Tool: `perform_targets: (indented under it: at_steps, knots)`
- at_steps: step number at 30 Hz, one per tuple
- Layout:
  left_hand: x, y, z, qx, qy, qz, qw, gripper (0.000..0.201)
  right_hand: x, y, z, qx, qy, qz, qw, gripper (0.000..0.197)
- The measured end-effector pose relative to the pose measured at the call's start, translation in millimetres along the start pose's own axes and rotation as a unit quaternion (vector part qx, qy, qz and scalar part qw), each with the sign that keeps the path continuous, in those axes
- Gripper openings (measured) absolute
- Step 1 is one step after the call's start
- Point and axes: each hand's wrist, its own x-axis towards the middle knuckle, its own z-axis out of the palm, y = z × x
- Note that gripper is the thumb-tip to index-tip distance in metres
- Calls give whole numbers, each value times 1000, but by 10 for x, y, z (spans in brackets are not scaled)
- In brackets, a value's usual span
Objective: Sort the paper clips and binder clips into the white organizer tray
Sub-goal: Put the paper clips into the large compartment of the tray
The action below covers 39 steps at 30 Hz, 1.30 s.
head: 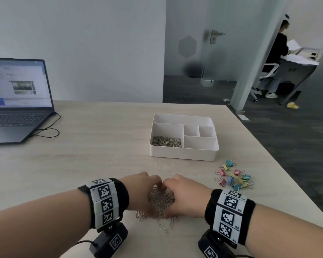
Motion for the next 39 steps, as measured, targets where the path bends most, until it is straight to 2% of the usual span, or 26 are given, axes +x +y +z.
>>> perform_targets:
  at_steps: [5, 8, 12, 16, 25, 27, 32, 36, 39]
  knots:
    - [180, -20, -48, -27, 32, -10, 999, 38, 132, 72, -72, -1, 20, 6, 1000, 54]
    - [277, 6, -123, -53, 39, -16, 998, 26, 207, 140, -158, -1, 48, 16, 999, 41]
    - [383, 63, -210, -67, 45, -22, 996, 23, 263, 159, -205, -5, 55, 16, 998, 30]
    - [453, 101, -254, -53, 39, -9, 998, 20, 291, 176, -222, -14, 49, 13, 999, 27]
    - [582, 34, -269, -144, -3, 10, 990, 11, 318, 405, -351, -4, 41, 39, 998, 18]
    - [609, 33, -288, -187, -15, 14, 982, 7, 317, 423, -342, 13, 38, 32, 999, 19]
    - [703, -45, -447, -300, -34, 42, 953, 13, 314, 518, -322, 90, 33, 37, 995, 18]
    - [863, -145, -672, -387, 14, 44, 921, 15, 318, 580, -309, 170, 13, 60, 984, 16]
    - [1026, -192, -835, -461, 56, 31, 885, 13, 324, 631, -303, 240, 3, 73, 968, 14]
